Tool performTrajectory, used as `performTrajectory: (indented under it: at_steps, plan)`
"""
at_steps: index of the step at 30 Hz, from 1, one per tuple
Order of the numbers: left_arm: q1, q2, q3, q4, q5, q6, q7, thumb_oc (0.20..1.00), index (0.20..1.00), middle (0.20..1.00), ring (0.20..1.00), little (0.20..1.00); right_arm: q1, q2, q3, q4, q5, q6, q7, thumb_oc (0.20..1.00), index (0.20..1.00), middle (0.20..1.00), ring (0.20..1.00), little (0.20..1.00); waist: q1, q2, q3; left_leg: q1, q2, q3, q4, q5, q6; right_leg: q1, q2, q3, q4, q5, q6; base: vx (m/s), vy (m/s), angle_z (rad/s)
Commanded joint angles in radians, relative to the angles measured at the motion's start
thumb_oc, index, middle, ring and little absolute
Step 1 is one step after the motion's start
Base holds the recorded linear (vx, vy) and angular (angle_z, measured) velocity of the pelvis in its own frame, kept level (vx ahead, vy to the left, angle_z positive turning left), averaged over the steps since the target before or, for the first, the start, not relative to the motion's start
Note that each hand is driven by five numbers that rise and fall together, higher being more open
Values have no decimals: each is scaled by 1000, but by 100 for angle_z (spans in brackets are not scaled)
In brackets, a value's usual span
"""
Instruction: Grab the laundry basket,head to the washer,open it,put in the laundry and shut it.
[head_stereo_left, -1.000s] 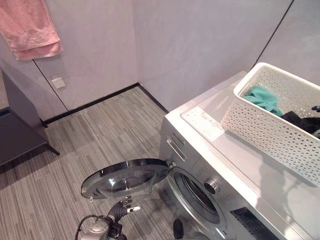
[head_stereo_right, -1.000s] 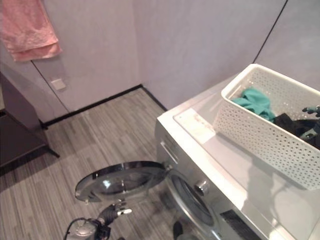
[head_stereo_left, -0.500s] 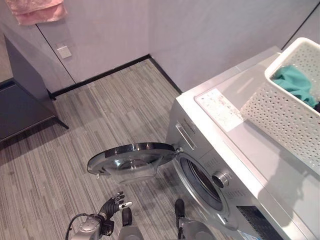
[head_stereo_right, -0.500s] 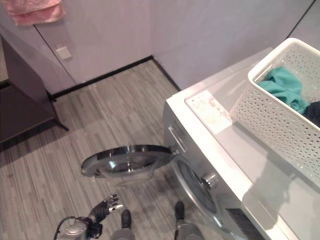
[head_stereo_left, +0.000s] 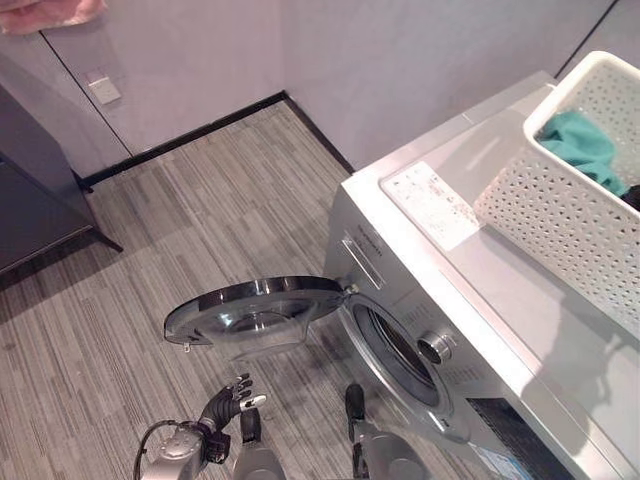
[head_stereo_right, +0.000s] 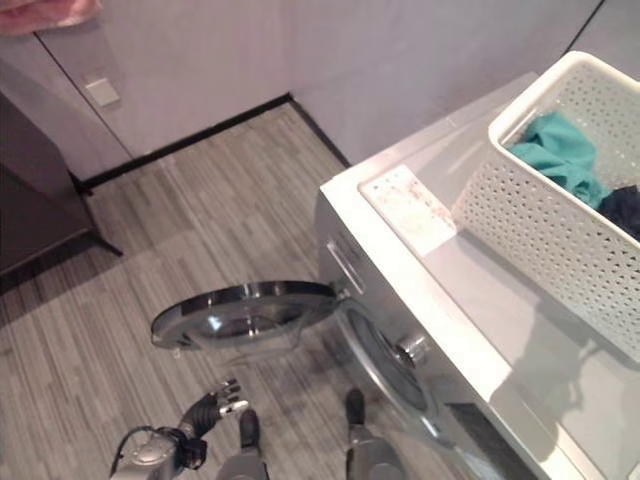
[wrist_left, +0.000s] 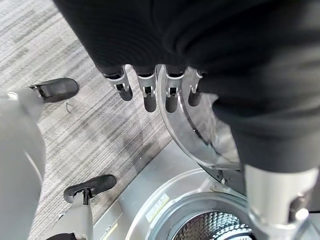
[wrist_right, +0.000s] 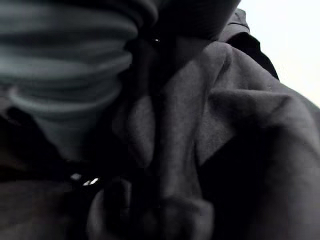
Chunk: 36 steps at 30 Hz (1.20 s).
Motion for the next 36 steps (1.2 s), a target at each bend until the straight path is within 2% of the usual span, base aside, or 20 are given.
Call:
performTrajectory:
  at_steps: [1,6,9,13,15,16,17,19,22,25,27,32,36]
  plan:
    - [-37,8,-29,-34,-25,-34,-22,1000,1000,1000,1000,1000,163,157,190,-87,104,-46,172,200,200,200,200,200,2,30,36,28,83,-18,55,93,-32,-91,-94,-9,98,-94,52,-7,13,-12]
    - [-19,9,-25,-38,-23,-40,-28,1000,1000,1000,1000,1000,195,177,113,-139,196,-68,137,200,200,200,200,200,-14,35,32,48,78,3,50,63,-28,-95,-98,8,93,-82,61,-7,39,-13]
    - [-14,4,-17,-22,-18,-45,-23,1000,1000,1000,1000,1000,221,196,19,-154,237,-82,83,200,200,200,200,200,-24,31,22,56,77,12,48,47,-26,-92,-101,13,89,-77,66,5,13,-7]
    - [-5,-5,4,-12,-14,-50,-15,1000,1000,1000,1000,1000,271,235,-195,-162,350,-103,-23,200,200,200,200,200,-40,22,1,71,73,20,48,21,-18,-76,-107,15,86,-76,70,30,30,-2]
    - [-2,-4,11,-10,-14,-52,-14,1000,1000,1000,1000,1000,333,255,-353,-181,418,-109,-69,200,200,200,200,200,-43,16,-14,80,68,22,47,4,-14,-63,-111,13,83,-76,72,37,40,3]
    - [-1,-10,23,8,-7,-55,-12,1000,1000,1000,1000,1000,346,300,-466,-159,506,-133,-117,200,200,200,200,200,-48,13,-34,86,66,20,46,-7,-10,-53,-115,11,82,-78,74,41,32,5]
    - [-2,-9,22,8,-7,-56,-12,1000,1000,1000,1000,1000,352,301,-471,-161,507,-133,-117,200,200,200,200,200,-46,12,-33,86,66,19,46,-8,-10,-52,-115,11,82,-78,74,53,27,7]
    - [2,-11,35,18,-3,-55,-7,1000,1000,1000,1000,1000,367,335,-599,-167,568,-149,-175,200,200,200,200,200,-47,7,-55,99,63,20,44,-24,-7,-34,-121,5,79,-80,77,47,29,4]
    - [2,-19,48,40,1,-58,2,1000,1000,1000,1000,1000,348,387,-707,-192,645,-195,-255,200,200,200,200,200,-46,1,-88,116,58,19,43,-42,-1,-10,-125,0,75,-84,79,43,43,3]
    - [-3,-24,46,54,15,-57,17,1000,1000,1000,1000,1000,296,434,-774,-257,700,-248,-332,200,200,200,200,200,-35,-11,-130,139,54,16,44,-67,4,22,-130,-6,73,-91,82,53,33,1]
    - [-5,-26,46,58,16,-59,22,1000,1000,1000,1000,1000,286,442,-776,-270,699,-257,-349,200,200,200,200,200,-32,-14,-138,145,54,16,45,-73,5,29,-132,-6,73,-92,83,40,21,1]
    - [2,-28,59,48,6,-53,30,1000,1000,1000,1000,1000,258,443,-730,-326,675,-233,-348,200,200,200,200,200,-17,-35,-170,172,50,16,45,-92,10,57,-137,-10,79,-101,86,18,9,1]
    - [13,-28,63,43,9,-52,27,1000,1000,1000,1000,1000,266,454,-716,-320,672,-225,-337,200,200,200,200,200,-13,-39,-178,183,49,20,36,-93,10,69,-139,-11,75,-102,88,10,-1,3]
